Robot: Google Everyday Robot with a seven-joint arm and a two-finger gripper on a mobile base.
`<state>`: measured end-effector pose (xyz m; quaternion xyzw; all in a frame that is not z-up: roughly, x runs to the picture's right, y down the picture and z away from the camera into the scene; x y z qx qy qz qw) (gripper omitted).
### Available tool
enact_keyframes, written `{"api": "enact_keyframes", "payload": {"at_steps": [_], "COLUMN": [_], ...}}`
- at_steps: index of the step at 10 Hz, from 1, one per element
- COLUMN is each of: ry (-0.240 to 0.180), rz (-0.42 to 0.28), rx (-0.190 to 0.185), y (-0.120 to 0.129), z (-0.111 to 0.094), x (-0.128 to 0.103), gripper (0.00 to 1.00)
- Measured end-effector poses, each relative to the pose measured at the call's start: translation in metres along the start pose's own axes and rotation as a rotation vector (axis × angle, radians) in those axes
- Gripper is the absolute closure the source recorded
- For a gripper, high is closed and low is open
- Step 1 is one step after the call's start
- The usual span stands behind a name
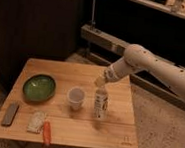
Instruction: Stand the bottle upright
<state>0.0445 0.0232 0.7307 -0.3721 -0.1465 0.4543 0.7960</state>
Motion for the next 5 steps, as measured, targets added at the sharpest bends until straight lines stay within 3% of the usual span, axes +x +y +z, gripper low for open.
{"api": "enact_keyframes", "payload": {"at_steps": [5], "ry": [-0.058], "rz": [-0.096], "rx": [-0.074], "y": [0.0040], "z": [-0.0006], "x": [0.0063], "gripper": [0.98]}}
